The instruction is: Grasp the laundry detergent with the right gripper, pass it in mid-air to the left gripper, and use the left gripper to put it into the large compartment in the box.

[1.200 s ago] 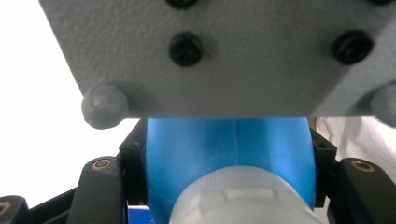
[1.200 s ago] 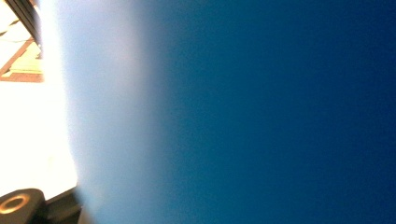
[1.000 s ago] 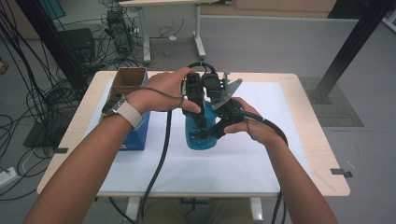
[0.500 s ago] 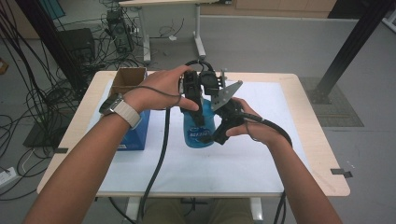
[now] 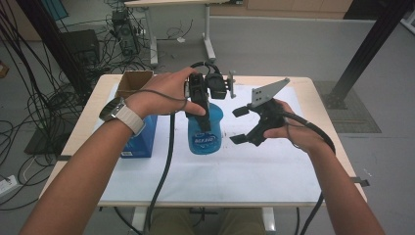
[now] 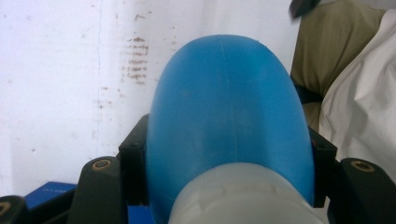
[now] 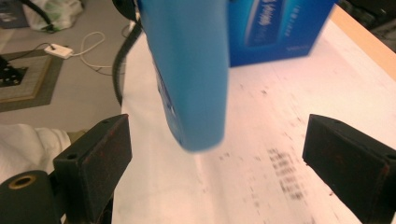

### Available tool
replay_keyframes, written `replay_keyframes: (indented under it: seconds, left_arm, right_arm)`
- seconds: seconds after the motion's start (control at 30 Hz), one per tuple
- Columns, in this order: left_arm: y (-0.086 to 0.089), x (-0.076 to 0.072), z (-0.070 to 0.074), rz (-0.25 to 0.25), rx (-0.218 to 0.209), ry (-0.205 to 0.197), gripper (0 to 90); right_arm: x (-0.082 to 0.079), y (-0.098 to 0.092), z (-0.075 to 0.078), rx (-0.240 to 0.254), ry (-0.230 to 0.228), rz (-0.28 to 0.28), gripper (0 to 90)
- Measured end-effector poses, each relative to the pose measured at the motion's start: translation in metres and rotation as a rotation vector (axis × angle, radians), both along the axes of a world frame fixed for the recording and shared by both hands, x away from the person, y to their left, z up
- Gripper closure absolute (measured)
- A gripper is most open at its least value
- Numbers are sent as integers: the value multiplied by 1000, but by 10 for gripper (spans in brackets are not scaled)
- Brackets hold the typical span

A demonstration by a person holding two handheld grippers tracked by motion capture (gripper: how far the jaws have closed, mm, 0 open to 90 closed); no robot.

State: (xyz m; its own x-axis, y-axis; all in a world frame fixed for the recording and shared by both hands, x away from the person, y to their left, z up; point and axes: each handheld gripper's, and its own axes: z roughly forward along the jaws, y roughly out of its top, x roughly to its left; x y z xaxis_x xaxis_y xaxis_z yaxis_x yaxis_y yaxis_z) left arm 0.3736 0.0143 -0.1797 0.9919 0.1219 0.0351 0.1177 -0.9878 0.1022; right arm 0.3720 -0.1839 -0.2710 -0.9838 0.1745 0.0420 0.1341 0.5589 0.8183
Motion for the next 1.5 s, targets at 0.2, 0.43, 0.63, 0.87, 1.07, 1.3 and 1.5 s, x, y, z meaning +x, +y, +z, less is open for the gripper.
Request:
replay_keyframes:
  seconds: [0.2, 0.43, 0.63, 0.87, 1.07, 1.3, 1.5]
  left_arm:
    - [5, 4, 1, 72, 14, -10, 379]
    - [8, 8, 2, 150, 36, -21, 378]
    - [10, 10, 7, 218, 48, -37, 378]
    - [12, 14, 14, 335, 53, -40, 378]
    - [14, 19, 21, 430, 59, -58, 378]
    - [20, 23, 32, 529, 60, -72, 378]
    - [23, 24, 39, 589, 75, -84, 377]
  right_arm:
    - [-1, -25, 5, -106, 72, -72, 104]
    - [1, -45, 12, -248, 110, -120, 100]
    - [5, -59, 20, -296, 124, -181, 90]
    - [6, -72, 23, -344, 106, -232, 97]
    - [9, -79, 23, -395, 103, -275, 99]
    - [12, -87, 26, -415, 186, -350, 94]
    - [13, -87, 28, -423, 212, -402, 70]
